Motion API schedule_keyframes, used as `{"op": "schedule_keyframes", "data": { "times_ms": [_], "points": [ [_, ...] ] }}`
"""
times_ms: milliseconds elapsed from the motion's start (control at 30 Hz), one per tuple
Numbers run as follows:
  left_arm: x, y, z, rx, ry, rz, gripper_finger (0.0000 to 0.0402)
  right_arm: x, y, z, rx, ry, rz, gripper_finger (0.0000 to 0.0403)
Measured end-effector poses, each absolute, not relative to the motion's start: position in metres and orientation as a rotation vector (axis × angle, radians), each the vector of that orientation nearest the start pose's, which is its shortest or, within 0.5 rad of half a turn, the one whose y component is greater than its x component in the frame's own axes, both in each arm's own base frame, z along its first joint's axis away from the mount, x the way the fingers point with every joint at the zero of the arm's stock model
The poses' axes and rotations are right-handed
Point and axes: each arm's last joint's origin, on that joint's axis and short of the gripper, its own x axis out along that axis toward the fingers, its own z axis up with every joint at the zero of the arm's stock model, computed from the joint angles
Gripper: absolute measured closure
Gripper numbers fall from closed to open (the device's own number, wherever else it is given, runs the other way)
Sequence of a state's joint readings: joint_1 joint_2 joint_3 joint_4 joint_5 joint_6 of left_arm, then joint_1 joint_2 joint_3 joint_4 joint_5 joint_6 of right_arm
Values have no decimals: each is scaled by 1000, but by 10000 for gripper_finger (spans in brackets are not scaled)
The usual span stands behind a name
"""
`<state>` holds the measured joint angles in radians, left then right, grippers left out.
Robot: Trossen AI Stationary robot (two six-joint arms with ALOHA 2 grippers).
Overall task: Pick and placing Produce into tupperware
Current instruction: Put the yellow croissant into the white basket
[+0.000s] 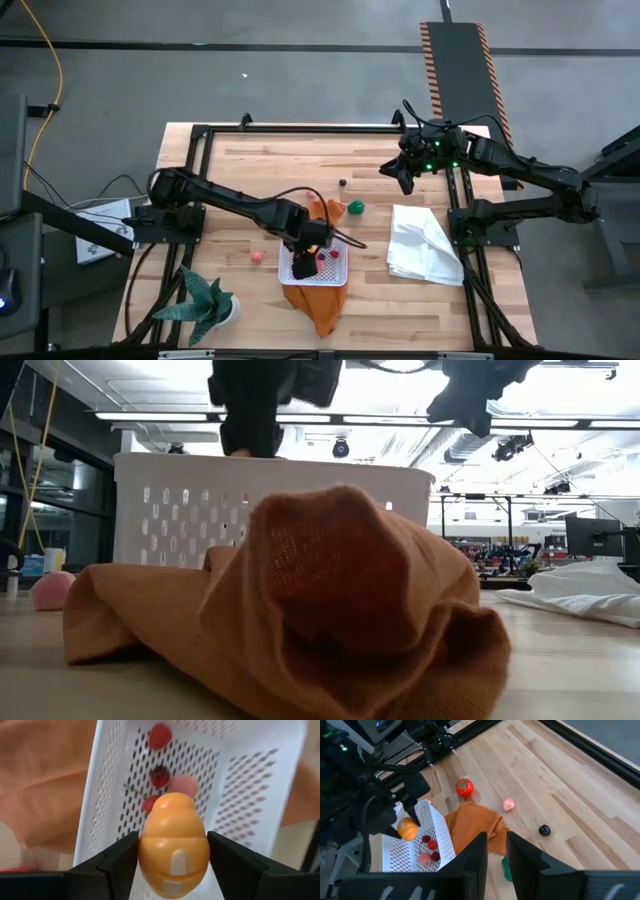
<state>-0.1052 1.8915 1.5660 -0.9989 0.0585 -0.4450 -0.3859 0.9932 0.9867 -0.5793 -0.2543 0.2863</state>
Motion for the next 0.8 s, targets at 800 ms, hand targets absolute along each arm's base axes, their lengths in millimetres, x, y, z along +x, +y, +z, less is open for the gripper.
{"op": "schedule_keyframes", "data": {
  "times_ms": [800],
  "points": [
    [384, -56, 211, -246, 1410, 100, 181, 189, -69, 330, 462, 534, -207, 340]
  ]
}}
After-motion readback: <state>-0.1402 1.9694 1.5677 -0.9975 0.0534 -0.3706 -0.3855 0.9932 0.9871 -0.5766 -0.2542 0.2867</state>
